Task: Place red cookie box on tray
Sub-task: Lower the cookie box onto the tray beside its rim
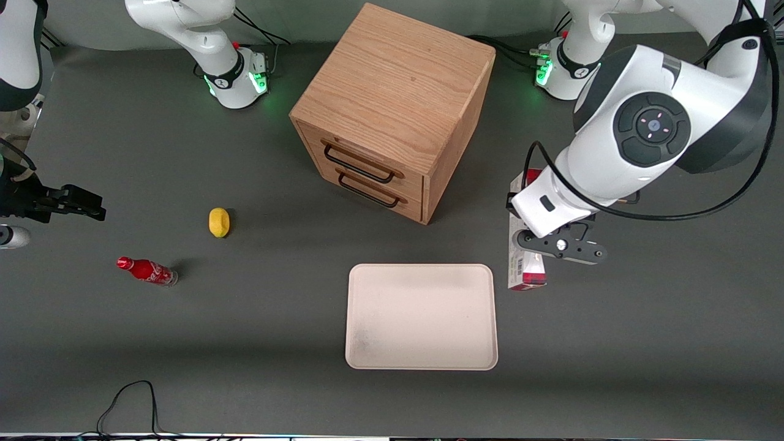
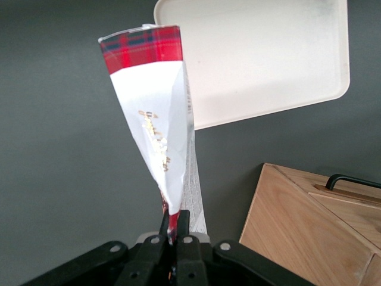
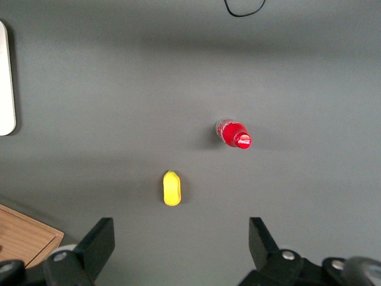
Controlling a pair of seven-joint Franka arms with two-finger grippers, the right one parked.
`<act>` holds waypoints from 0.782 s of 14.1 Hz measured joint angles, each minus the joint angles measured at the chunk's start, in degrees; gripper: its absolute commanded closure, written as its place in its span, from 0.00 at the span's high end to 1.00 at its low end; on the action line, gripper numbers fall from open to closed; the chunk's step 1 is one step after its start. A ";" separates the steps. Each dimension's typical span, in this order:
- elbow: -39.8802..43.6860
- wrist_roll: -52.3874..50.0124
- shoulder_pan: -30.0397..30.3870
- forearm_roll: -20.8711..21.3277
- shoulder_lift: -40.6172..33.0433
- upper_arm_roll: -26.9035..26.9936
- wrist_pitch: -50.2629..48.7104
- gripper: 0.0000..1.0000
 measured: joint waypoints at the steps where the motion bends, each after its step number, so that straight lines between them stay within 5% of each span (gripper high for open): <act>1: 0.02 0.05 -0.07 -0.38 0.60 0.00 0.88 0.00; 6: 0.02 -0.32 -1.64 -0.06 7.71 0.06 9.15 0.00; 11: 0.29 -4.77 -4.69 5.42 16.46 1.72 18.03 0.00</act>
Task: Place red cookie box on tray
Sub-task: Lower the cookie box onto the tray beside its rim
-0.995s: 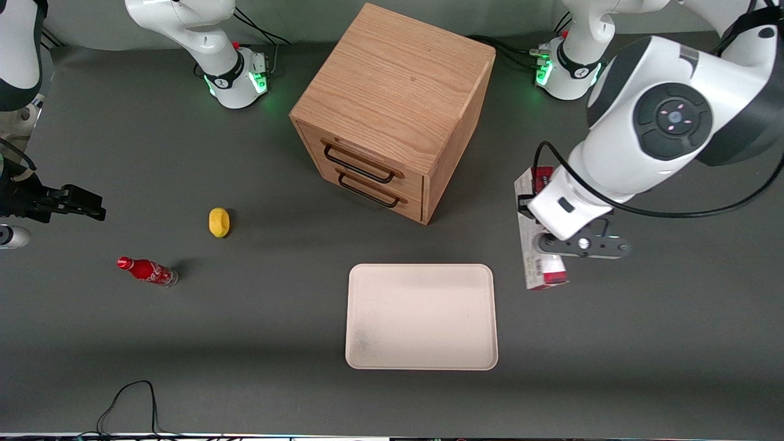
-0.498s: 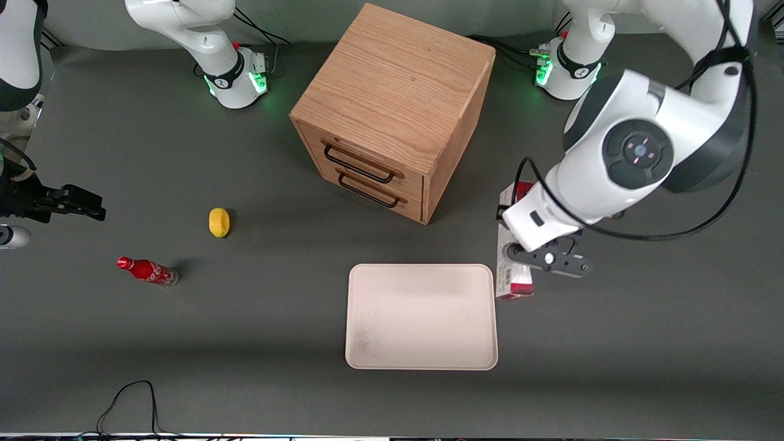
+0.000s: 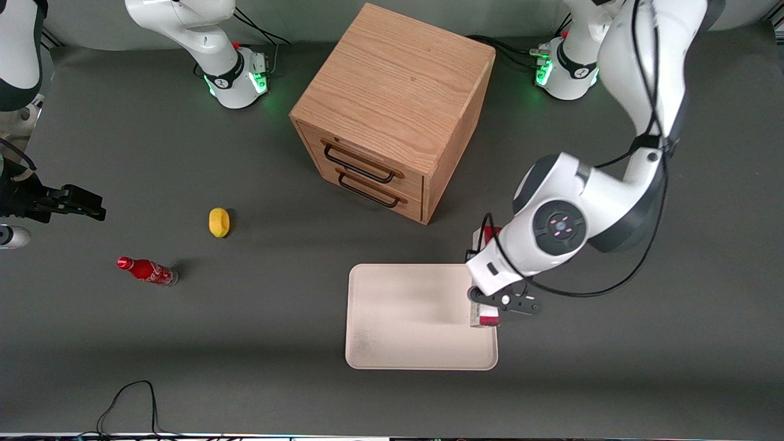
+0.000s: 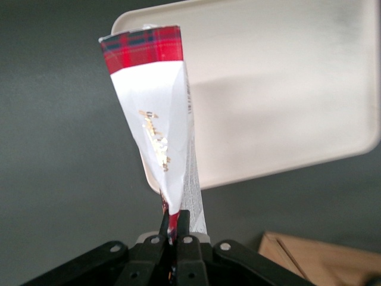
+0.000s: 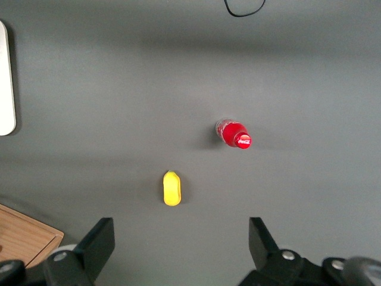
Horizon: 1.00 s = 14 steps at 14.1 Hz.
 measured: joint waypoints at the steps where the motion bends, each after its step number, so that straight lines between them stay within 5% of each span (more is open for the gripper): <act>1: 0.04 -0.77 -1.18 0.62 1.48 1.23 1.64 0.00; 5: 0.16 -1.45 -5.14 0.94 6.16 6.53 7.48 0.00; 14: 0.83 -1.45 -5.40 1.14 8.62 7.42 11.55 0.00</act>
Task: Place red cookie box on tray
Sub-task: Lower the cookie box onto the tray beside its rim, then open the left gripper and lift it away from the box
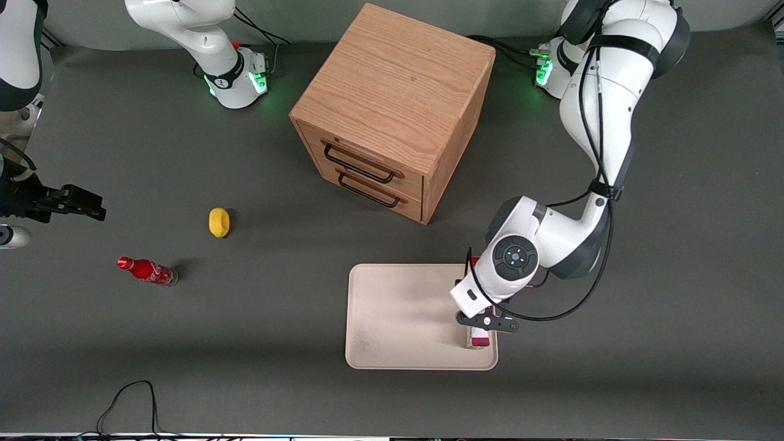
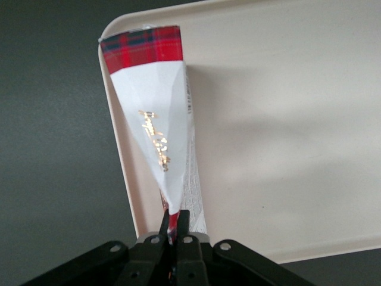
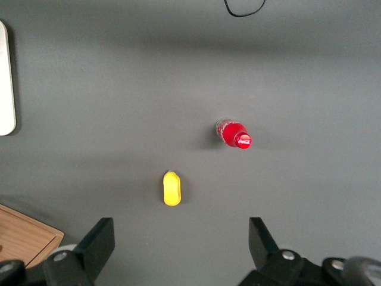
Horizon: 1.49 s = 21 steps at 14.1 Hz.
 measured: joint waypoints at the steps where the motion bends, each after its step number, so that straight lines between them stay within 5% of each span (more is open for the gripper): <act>1: 0.04 0.00 -0.03 0.02 0.07 0.30 0.16 0.00; 8: 0.78 0.00 -0.03 0.04 0.37 1.47 1.42 0.00; 11: 0.79 -0.02 -0.10 0.05 1.04 1.47 2.08 0.29; 12: 0.79 -0.02 -0.26 0.06 1.27 1.47 2.16 0.63; 14: 0.97 -0.03 -0.67 0.12 1.29 1.47 2.03 1.00; 21: 4.70 -2.73 -1.03 0.12 -4.69 1.34 -12.06 1.00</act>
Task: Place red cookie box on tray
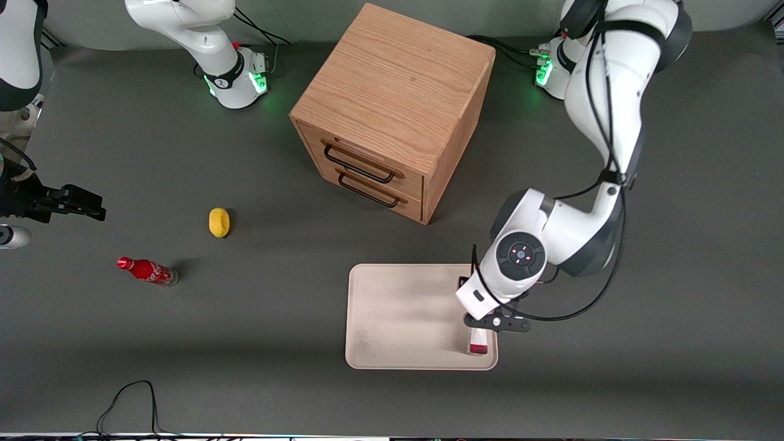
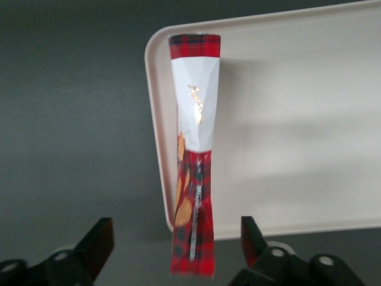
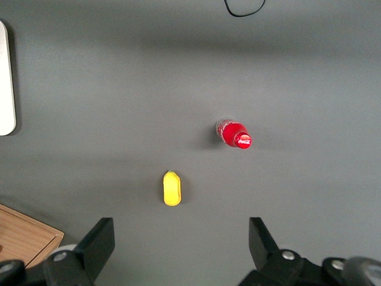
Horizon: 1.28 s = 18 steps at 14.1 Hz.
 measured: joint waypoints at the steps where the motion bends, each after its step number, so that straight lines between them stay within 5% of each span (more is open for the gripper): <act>1: 0.17 -0.18 0.00 -0.05 -2.53 -0.03 -2.90 1.00; 9: -2.38 2.93 3.70 -6.06 -24.45 0.53 -26.68 1.00; 18: -24.91 23.36 21.68 -8.62 -42.94 1.46 -22.17 1.00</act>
